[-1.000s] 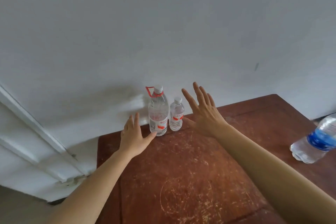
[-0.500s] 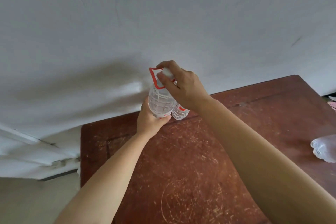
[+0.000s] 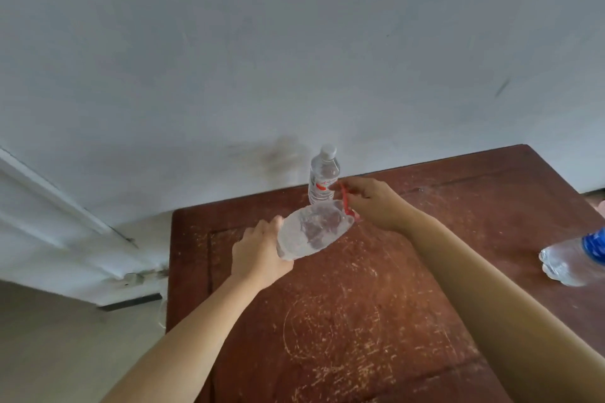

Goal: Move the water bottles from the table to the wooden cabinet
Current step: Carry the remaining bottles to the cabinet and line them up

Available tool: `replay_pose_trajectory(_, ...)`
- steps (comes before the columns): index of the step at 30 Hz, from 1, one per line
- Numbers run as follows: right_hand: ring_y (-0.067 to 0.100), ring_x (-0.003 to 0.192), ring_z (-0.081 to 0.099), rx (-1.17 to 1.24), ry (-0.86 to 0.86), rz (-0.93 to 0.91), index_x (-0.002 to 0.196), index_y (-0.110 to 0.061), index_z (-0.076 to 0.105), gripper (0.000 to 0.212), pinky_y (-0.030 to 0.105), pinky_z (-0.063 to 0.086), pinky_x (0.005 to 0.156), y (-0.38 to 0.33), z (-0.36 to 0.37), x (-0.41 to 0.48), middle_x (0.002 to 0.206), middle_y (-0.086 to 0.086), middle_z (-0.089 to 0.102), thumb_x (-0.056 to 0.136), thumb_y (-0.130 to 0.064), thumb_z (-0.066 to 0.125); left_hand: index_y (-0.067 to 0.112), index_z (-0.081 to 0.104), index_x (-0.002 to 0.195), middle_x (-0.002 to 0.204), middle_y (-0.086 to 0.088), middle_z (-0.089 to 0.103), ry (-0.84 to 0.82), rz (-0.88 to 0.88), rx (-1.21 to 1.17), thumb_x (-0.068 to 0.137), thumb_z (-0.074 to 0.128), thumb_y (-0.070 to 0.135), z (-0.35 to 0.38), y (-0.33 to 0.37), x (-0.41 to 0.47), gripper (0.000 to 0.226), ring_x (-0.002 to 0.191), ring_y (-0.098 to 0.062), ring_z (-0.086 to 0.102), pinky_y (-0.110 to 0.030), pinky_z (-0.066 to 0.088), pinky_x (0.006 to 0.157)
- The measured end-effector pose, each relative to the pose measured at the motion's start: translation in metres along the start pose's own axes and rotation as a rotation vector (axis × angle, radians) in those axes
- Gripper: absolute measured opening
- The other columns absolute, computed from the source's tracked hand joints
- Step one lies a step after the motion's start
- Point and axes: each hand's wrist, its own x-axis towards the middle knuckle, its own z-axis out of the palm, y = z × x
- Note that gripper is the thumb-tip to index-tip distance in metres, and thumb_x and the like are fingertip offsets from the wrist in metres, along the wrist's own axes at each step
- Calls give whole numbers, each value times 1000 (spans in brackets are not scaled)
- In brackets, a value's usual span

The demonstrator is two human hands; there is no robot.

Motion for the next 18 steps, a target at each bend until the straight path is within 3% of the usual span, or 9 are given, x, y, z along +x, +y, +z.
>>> replay_pose_trajectory(5, 17, 118, 62, 190, -148, 189, 113, -27, 70, 48, 36, 48, 104, 64, 32, -48, 116, -4, 69, 93, 2, 37, 31, 35, 143, 128, 1, 58, -125, 105, 250, 75, 76, 48, 7, 13, -44, 81, 111, -26, 58, -37, 53, 81)
replay_pose_trajectory(8, 16, 116, 62, 273, -152, 274, 113, -29, 69, 38, 39, 46, 108, 98, 49, -67, 121, -2, 69, 93, -17, 39, 32, 34, 145, 135, 1, 53, -269, 117, 348, 74, 77, 52, 14, 24, -58, 85, 120, -29, 52, -46, 46, 93)
replay_pose_trajectory(11, 11, 110, 59, 33, -197, 255, 131, -27, 64, 42, 36, 44, 107, 113, 71, -84, 137, 1, 61, 91, -39, 53, 33, 32, 146, 140, 1, 48, -331, 104, 377, 70, 75, 61, 26, 27, -78, 92, 126, -29, 43, -51, 36, 100)
replay_pose_trajectory(14, 28, 144, 29, -399, -216, 110, 157, -34, 30, 78, 54, 24, 120, 111, 104, -91, 158, 3, 34, 87, -51, 60, 39, 23, 149, 139, 2, 46, -272, 99, 338, 73, 59, 75, 33, 10, -88, 91, 125, -26, 41, -49, 35, 102)
replay_pose_trajectory(16, 34, 153, 10, -586, -240, 18, 162, -31, 1, 102, 63, 3, 123, 108, 130, -95, 167, 9, 13, 83, -47, 64, 41, 12, 153, 144, 1, 44, -259, 105, 321, 76, 53, 78, 37, 3, -95, 95, 131, -26, 40, -57, 30, 109)
replay_pose_trajectory(18, 39, 155, -3, -665, -204, 16, 158, -34, -19, 115, 66, -5, 121, 111, 151, -98, 169, 14, -4, 83, -41, 68, 39, 0, 155, 154, -4, 36, -285, 114, 357, 76, 61, 75, 40, 4, -99, 106, 143, -31, 31, -67, 21, 112)
